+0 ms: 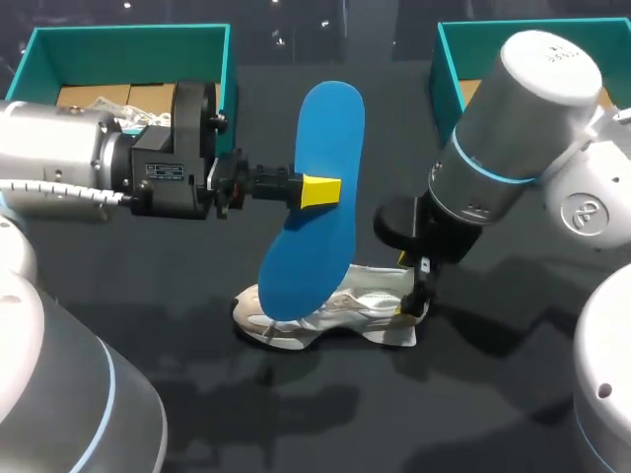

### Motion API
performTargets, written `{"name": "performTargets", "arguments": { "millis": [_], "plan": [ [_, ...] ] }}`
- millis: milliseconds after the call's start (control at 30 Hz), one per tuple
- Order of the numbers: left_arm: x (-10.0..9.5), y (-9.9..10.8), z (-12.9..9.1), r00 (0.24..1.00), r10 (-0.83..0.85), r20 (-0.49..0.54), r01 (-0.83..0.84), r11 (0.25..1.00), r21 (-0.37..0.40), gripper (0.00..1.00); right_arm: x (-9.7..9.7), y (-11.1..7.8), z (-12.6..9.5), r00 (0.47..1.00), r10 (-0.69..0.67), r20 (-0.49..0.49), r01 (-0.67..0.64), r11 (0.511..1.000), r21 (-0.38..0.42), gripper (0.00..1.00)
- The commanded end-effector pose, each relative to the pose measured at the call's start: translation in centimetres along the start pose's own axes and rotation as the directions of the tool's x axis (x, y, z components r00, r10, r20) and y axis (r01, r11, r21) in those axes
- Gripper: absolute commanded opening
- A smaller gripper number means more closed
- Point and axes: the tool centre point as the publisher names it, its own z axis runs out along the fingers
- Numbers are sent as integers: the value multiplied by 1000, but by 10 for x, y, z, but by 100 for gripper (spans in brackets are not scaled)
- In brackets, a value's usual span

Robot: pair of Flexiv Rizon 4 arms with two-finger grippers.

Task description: Take the shoe out of the shoebox, open the shoe tongue, remove and reinsert the insole, then place the shoe into the shoebox

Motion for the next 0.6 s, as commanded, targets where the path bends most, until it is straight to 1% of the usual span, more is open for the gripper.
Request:
{"name": "performTargets", "arguments": {
  "millis": [33, 367, 467, 600],
  "plan": [
    [-1, 1, 2, 1000, 1, 0, -1, 1000, 2, 0, 1, 8, -1, 1000, -1, 3, 0, 997, 81, 100],
    [-1, 1, 2, 1000, 1, 0, -1, 1000, 2, 0, -1, 13, -7, 999, -25, 22, 23, 995, 95, 100],
    [-1, 1, 2, 1000, 1, 0, -1, 1000, 2, 0, -7, 19, -10, 999, -43, 32, 40, 994, 100, 100],
    [-1, 1, 2, 1000, 1, 0, -1, 1000, 2, 0, -21, 29, -9, 997, -63, 33, 59, 991, 116, 100]
  ]
}}
